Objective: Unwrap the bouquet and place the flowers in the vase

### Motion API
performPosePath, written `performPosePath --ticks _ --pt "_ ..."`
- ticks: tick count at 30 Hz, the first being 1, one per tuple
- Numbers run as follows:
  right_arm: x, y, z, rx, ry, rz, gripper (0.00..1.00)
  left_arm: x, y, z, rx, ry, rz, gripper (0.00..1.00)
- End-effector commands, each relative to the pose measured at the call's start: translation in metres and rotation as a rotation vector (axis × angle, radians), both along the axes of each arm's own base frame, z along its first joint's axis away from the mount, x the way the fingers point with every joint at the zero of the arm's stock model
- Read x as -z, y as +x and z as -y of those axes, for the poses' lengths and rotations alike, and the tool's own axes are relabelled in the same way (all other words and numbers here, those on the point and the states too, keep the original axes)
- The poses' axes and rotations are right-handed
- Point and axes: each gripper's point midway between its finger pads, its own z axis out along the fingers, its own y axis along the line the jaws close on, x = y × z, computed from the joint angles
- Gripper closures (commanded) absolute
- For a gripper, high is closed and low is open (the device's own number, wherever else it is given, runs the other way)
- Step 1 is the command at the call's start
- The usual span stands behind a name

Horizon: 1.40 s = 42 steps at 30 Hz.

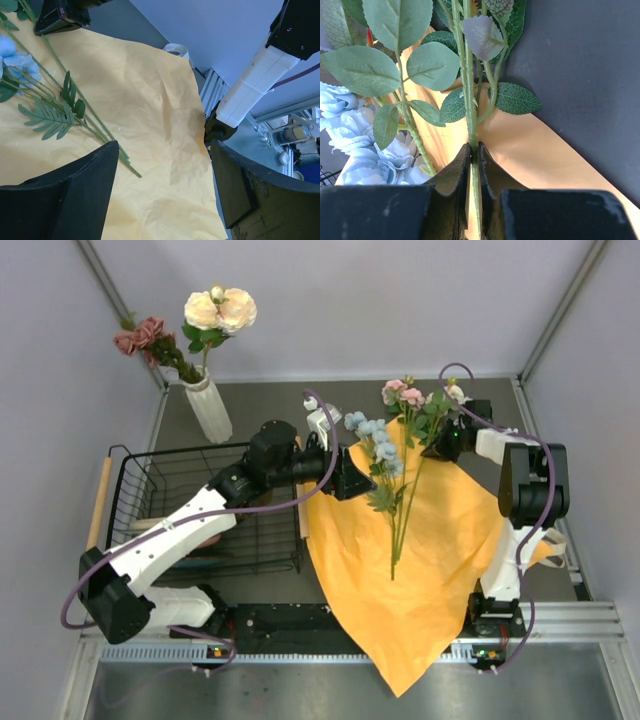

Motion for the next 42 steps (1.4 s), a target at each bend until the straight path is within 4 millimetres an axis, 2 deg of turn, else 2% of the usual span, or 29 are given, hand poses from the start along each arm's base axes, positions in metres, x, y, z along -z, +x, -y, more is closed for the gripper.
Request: performPosePath --ticks 1,5,6,8,9,12,13,16,19,20,21,22,23,24,27,28,29,30,31,34,35,39,42 --pt "-0.033 0.02 0.004 -0.009 -0.025 0.106 0.98 -0.023 0.0 0.002 0.01 -0.042 0.05 0.21" --pt "-0.067 0.018 0.013 0.007 -0.082 0.162 1.0 -0.024 0.0 0.002 0.004 -0.044 0.046 0.21" --pt "-0.089 0.017 0.015 0.009 -0.097 0.208 1.0 -0.024 0.0 0.002 0.002 -0.046 0.045 0.2" --pt "-0.106 0.012 0.02 0.025 -0.123 0.233 1.0 -0.026 0.0 0.003 0.004 -0.051 0.043 0.2" --pt "-0.126 0.008 0.02 0.025 -0.136 0.277 1.0 -0.027 0.0 0.003 0.005 -0.055 0.045 0.2" --pt "-0.156 -0.003 0.025 0.029 -0.165 0.334 1.0 -0.028 0.001 0.005 0.009 -0.065 0.038 0.21" --pt "-0.177 -0.01 0.025 0.028 -0.171 0.385 1.0 -0.03 0.001 0.006 0.01 -0.073 0.036 0.21" --pt "-0.208 -0.027 0.022 0.011 -0.19 0.459 1.0 -0.031 0.001 0.01 0.028 -0.086 0.025 0.21" --pt "-0.23 -0.047 0.0 -0.086 -0.133 0.53 1.0 -0.033 0.001 0.016 0.055 -0.102 0.015 0.21" --pt "-0.246 -0.059 -0.012 -0.141 -0.101 0.582 1.0 -0.036 0.0 0.017 0.062 -0.11 0.017 0.2" --pt "-0.255 -0.068 -0.032 -0.217 -0.087 0.63 1.0 -0.035 -0.001 0.017 0.063 -0.111 0.004 0.17" --pt "-0.257 -0.079 -0.045 -0.263 -0.069 0.65 1.0 -0.043 0.0 0.018 0.07 -0.136 0.022 0.16" --pt "-0.272 -0.093 -0.059 -0.319 -0.043 0.71 1.0 -0.048 0.001 0.018 0.071 -0.155 0.031 0.15" --pt "-0.278 -0.107 -0.083 -0.397 -0.019 0.748 1.0 -0.052 0.002 0.018 0.071 -0.172 0.024 0.15" --pt "-0.296 -0.142 -0.119 -0.547 0.044 0.843 1.0 -0.068 0.003 0.012 0.074 -0.221 0.033 0.19" --pt "-0.299 -0.154 -0.133 -0.597 0.066 0.861 1.0 -0.072 0.007 0.009 0.061 -0.232 0.04 0.24" --pt "-0.303 -0.163 -0.14 -0.632 0.089 0.875 1.0 -0.073 0.009 0.006 0.047 -0.238 0.041 0.27" --pt "-0.306 -0.171 -0.143 -0.638 0.114 0.876 1.0 -0.082 0.009 0.002 0.035 -0.262 0.062 0.31" --pt "-0.31 -0.176 -0.147 -0.648 0.143 0.889 1.0 -0.08 0.009 0.0 0.026 -0.264 0.062 0.39" --pt "-0.32 -0.183 -0.149 -0.615 0.223 0.859 1.0 -0.078 0.009 -0.003 0.011 -0.274 0.071 0.49" --pt "-0.327 -0.186 -0.152 -0.605 0.271 0.853 1.0 -0.078 0.008 -0.003 0.016 -0.28 0.068 0.56" --pt "-0.342 -0.199 -0.159 -0.616 0.401 0.851 1.0 -0.074 0.005 0.003 0.046 -0.316 0.033 0.6" --pt "-0.351 -0.207 -0.162 -0.628 0.452 0.863 1.0 -0.074 0.008 0.007 0.047 -0.316 0.026 0.58"
